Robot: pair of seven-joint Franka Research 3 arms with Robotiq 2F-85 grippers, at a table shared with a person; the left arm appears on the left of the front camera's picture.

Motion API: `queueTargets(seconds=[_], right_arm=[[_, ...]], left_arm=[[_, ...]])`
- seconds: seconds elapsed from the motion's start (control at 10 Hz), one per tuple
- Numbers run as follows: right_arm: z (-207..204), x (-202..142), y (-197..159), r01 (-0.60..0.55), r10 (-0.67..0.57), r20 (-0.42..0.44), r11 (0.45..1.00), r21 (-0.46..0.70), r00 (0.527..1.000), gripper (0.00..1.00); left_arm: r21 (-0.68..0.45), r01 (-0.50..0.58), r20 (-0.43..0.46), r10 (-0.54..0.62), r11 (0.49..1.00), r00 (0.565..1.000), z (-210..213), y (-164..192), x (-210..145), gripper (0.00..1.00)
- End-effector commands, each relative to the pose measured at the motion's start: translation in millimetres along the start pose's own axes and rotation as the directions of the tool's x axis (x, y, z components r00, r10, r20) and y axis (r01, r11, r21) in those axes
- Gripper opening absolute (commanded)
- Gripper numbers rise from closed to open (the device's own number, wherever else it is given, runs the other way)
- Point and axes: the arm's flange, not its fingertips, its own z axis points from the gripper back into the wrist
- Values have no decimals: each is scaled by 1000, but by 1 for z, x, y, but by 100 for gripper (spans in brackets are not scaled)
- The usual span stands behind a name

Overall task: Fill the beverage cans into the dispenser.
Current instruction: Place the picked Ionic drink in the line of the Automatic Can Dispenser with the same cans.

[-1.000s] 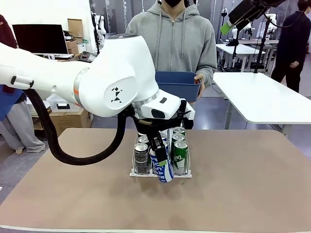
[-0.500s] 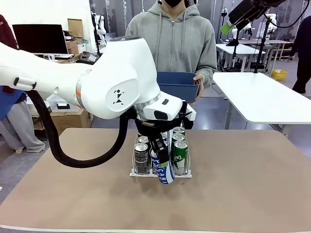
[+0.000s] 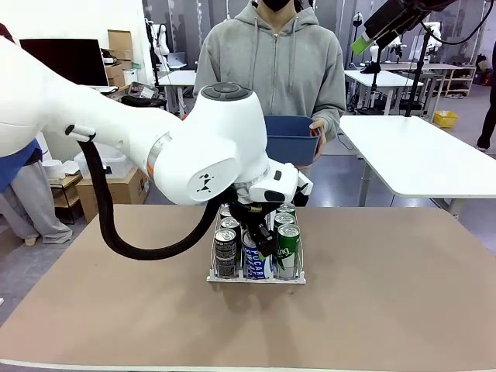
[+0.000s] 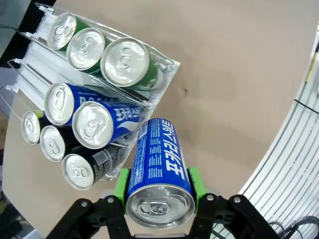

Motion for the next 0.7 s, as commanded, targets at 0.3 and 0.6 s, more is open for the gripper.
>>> queueTargets(seconds=[0.3,0.6], right_arm=[[0,-4,1,-1,1,-3,1000,1,1000,100],[0,-4,1,-1,1,-3,1000,1,1000,100]], left_arm=[[11,-5,-9,5,1000,1000,-2,0,3,57],[90,-53,16,52,994,999,-11,15,17,57]])
